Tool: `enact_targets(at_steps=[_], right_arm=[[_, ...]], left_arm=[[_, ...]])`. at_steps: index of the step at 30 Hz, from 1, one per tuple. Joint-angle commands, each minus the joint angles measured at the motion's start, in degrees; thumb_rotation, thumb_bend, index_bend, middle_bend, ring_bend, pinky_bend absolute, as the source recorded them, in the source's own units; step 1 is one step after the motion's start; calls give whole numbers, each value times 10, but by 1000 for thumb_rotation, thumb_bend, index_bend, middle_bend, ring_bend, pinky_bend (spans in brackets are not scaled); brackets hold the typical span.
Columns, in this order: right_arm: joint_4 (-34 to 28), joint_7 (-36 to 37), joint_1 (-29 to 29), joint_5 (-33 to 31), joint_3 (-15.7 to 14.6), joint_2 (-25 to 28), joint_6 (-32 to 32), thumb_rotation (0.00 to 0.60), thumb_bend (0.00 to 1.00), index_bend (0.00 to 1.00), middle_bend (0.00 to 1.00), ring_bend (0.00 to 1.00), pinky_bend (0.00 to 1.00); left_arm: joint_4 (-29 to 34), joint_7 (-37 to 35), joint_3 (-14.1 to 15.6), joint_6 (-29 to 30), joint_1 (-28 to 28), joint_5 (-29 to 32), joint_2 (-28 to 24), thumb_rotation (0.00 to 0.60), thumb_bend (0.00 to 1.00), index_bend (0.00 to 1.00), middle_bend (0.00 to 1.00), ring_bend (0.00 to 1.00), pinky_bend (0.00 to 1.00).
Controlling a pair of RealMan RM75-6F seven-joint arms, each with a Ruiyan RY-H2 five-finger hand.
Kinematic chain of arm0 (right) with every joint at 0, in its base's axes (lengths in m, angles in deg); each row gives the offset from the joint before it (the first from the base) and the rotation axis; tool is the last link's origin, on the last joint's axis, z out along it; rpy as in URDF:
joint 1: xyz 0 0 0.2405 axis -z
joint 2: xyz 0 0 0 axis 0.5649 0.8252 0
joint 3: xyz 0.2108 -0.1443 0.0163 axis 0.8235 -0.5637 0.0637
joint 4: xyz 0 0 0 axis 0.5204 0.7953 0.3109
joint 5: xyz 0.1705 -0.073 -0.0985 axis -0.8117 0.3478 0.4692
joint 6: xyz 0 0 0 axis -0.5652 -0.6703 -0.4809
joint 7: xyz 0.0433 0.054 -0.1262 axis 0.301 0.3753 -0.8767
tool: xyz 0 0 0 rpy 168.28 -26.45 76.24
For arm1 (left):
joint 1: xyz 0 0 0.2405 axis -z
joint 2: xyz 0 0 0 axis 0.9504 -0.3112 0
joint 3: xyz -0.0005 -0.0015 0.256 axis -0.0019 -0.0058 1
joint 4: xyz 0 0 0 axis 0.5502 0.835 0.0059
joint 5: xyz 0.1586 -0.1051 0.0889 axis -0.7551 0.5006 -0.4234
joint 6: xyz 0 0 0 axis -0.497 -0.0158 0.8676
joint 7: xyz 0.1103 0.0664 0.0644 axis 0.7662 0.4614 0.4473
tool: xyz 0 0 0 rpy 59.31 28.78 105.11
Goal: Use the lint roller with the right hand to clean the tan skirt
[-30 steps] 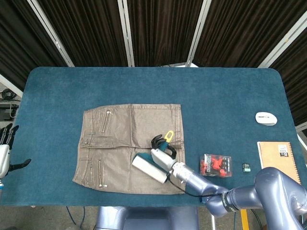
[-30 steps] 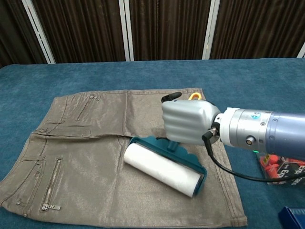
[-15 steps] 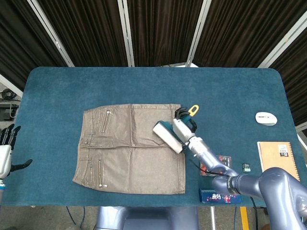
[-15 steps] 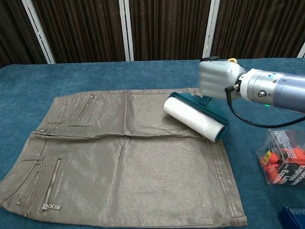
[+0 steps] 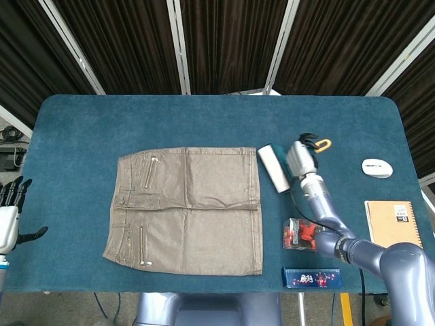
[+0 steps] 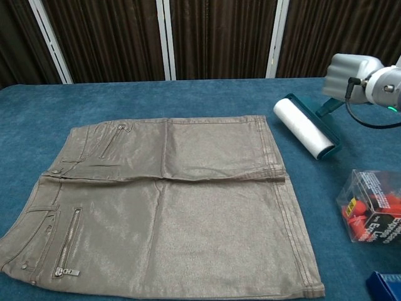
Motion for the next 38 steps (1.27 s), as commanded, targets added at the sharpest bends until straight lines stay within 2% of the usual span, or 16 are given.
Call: enact_targets(at_steps=[1,2,4,5,6,7,9,11,16,22,27,32,38], right_arm=[[12,11,11,-22,7,-5,8,600,737,571,594,524,432],[14,13,13,-27,8,-7,8,600,632,514,562,486,432],[14,15,16,-38,9,-10,6,600,317,323,430,368,425],[12,16,18,-42,10,-10,5,600,142,189,318,277,395],[10,15,20,-47,11,-10,1,600,33,86,221,199,350],[7,13,21,-52,12,-9,-3,600,3,44,170,160,317],[-9,10,23,-64,16,-5,-14,600,0,0,86,100,250],[-33,16,26,-71,22,3,-28,600,0,0,49,70,209],[-127,73,45,-30,26,54,-74,600,0,0,11,7,158],[-258,229,106,96,11,147,-147,600,0,0,6,0,139],[-357,412,183,177,8,219,-222,600,0,0,0,0,23],[-384,556,252,270,-13,253,-288,600,0,0,0,0,0],[-380,609,307,336,-33,252,-347,600,0,0,0,0,0]], left_arm=[[2,1,1,1,0,-2,0,600,0,0,0,0,0],[3,1,1,2,-1,-2,-1,600,0,0,0,0,0],[5,3,2,3,-1,-4,-1,600,0,0,0,0,0],[5,3,2,4,-1,-5,-1,600,0,0,0,0,0],[6,3,2,4,-1,-5,-1,600,0,0,0,0,0],[6,3,2,4,-1,-5,-1,600,0,0,0,0,0],[7,2,3,3,-1,-6,-2,600,0,0,0,0,0],[9,1,4,2,-1,-7,-3,600,0,0,0,0,0],[15,-9,6,7,-3,-17,-9,600,0,0,0,0,0],[23,-31,10,22,-10,-38,-21,600,0,0,0,0,0],[24,-48,15,43,-16,-67,-26,600,0,0,0,0,0],[18,-61,27,63,-23,-103,-26,600,0,0,0,0,0],[19,-77,32,74,-31,-115,-34,600,0,0,0,0,0]])
